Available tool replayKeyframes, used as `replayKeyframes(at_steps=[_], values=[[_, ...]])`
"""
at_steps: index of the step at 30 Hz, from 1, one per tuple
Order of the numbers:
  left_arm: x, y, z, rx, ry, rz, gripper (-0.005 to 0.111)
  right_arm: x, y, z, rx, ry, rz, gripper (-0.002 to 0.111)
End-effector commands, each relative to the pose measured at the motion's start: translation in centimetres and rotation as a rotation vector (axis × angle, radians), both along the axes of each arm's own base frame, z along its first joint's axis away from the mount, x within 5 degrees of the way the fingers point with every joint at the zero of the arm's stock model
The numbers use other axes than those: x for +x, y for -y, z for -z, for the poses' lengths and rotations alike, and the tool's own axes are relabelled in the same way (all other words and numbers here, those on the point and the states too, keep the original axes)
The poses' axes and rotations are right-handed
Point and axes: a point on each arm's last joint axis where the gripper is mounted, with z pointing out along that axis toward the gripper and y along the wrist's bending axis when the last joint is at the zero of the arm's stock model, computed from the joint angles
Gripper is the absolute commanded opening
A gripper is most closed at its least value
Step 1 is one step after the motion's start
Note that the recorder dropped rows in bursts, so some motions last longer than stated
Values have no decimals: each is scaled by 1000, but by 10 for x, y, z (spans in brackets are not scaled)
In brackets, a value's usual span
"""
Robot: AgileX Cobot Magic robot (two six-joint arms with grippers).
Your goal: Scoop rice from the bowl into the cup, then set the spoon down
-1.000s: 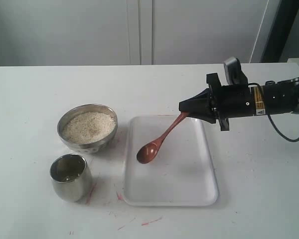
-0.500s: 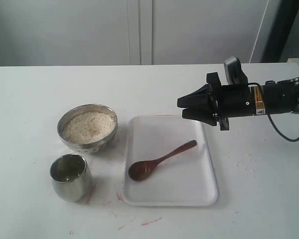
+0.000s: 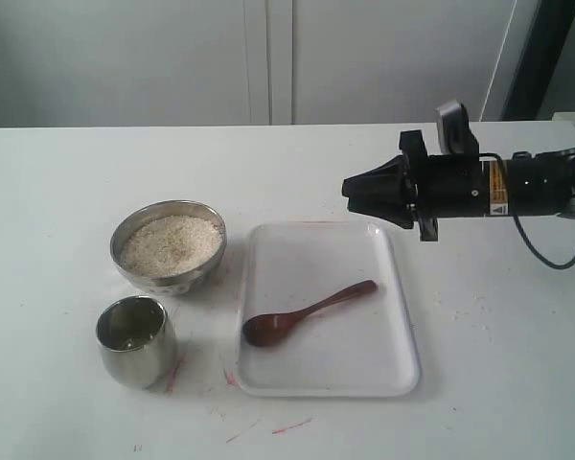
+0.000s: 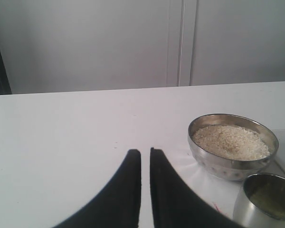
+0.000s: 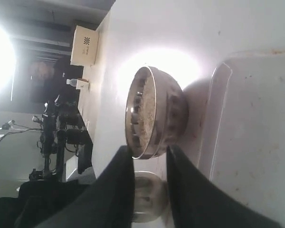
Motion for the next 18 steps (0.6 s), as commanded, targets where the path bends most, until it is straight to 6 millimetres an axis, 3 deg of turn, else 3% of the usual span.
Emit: replayKeyframes(at_steps=[1,4,15,18], values=[[-1,0,-2,-5,12,1,14,0,1,-7,-21,106,-13,9],[-1,0,-2,-5,12,1,14,-1,1,-15,-61,207,-32,0],[-1,0,-2,-5,12,1,14,-8,0,-70,-151,557,-30,0],[-1,0,-2,-5,12,1,14,-15,-1,-93,-174,644,-33,0]])
